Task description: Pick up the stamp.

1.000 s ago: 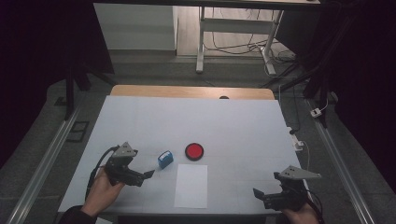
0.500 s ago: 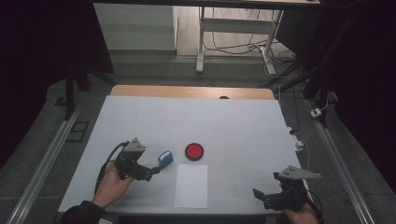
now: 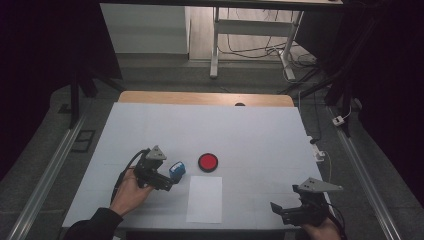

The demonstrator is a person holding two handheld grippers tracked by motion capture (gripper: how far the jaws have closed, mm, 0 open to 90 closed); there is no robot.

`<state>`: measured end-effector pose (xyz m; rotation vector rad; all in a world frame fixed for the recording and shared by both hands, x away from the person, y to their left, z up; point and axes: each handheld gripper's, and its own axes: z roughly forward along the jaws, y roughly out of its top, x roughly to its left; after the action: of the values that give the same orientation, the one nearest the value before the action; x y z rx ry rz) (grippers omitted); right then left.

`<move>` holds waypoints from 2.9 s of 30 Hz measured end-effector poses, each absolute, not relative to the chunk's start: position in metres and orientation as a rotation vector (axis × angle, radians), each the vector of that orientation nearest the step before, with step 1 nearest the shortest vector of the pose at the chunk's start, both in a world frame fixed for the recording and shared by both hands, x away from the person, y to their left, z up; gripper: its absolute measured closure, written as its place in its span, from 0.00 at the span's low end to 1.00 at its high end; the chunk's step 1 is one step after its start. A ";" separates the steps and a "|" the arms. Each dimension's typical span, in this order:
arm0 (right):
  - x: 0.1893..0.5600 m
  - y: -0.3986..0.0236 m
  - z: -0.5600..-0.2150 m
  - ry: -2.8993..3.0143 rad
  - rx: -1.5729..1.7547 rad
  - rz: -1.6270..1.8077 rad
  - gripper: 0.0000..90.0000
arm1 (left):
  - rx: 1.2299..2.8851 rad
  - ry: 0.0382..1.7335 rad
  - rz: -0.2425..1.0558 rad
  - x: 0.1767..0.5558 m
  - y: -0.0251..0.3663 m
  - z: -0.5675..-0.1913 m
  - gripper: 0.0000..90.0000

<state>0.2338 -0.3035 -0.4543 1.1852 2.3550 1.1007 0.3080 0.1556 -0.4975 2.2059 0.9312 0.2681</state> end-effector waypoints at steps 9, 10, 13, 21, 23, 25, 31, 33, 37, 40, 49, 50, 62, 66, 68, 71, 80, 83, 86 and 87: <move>0.234 -0.303 -0.454 2.358 1.184 1.099 0.00 | 2.239 0.931 0.265 0.319 0.146 -0.504 0.00; 0.234 -0.303 -0.455 2.359 1.181 1.098 0.00 | 2.240 0.936 0.264 0.320 0.145 -0.505 0.00; 0.234 -0.303 -0.455 2.360 1.182 1.101 0.00 | 2.255 0.933 0.255 0.323 0.144 -0.507 0.00; 0.234 -0.303 -0.455 2.362 1.180 1.100 0.00 | 2.283 0.917 0.257 0.325 0.142 -0.506 0.17; 0.234 -0.303 -0.455 2.364 1.175 1.096 0.00 | 2.297 0.908 0.263 0.325 0.141 -0.505 0.25; 0.234 -0.303 -0.455 2.365 1.174 1.096 0.00 | 2.301 0.912 0.265 0.324 0.141 -0.505 0.30; 0.234 -0.303 -0.455 2.367 1.173 1.096 0.00 | 2.290 0.915 0.260 0.324 0.143 -0.500 0.49; 0.234 -0.303 -0.455 2.370 1.171 1.092 0.00 | 2.285 0.910 0.249 0.323 0.144 -0.500 0.52; 0.234 -0.303 -0.454 2.370 1.171 1.089 0.00 | 2.285 0.907 0.248 0.323 0.144 -0.499 0.58; 0.234 -0.303 -0.454 2.372 1.170 1.088 0.00 | 2.290 0.903 0.250 0.323 0.143 -0.499 0.62; 0.234 -0.303 -0.455 2.373 1.168 1.087 0.00 | 2.304 0.912 0.258 0.323 0.141 -0.499 0.77; 0.234 -0.303 -0.455 2.373 1.168 1.087 0.00 | 2.304 0.912 0.258 0.323 0.141 -0.499 0.77; 0.234 -0.302 -0.454 2.373 1.166 1.091 0.00 | 2.269 0.894 0.244 0.321 0.147 -0.491 0.78; 0.234 -0.302 -0.455 2.372 1.166 1.091 0.00 | 2.242 0.905 0.236 0.319 0.148 -0.486 0.78; 0.234 -0.302 -0.455 2.372 1.166 1.091 0.00 | 2.233 0.903 0.238 0.317 0.148 -0.482 0.78; 0.234 -0.302 -0.455 2.372 1.167 1.091 0.00 | 2.218 0.885 0.241 0.314 0.148 -0.478 0.78; 0.234 -0.302 -0.455 2.373 1.167 1.090 0.00 | 2.207 0.829 0.221 0.305 0.142 -0.468 0.78; 0.234 -0.302 -0.455 2.373 1.167 1.090 0.00 | 2.201 0.812 0.221 0.302 0.140 -0.465 0.78; 0.234 -0.302 -0.455 2.374 1.167 1.090 0.00 | 2.183 0.796 0.208 0.300 0.139 -0.461 0.78; 0.234 -0.302 -0.455 2.374 1.167 1.090 0.00 | 2.176 0.792 0.203 0.300 0.138 -0.460 0.78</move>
<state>0.2338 -0.3022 -0.4546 1.1673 2.3738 1.0898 0.2999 0.1385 -0.4599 2.1764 0.7917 0.2029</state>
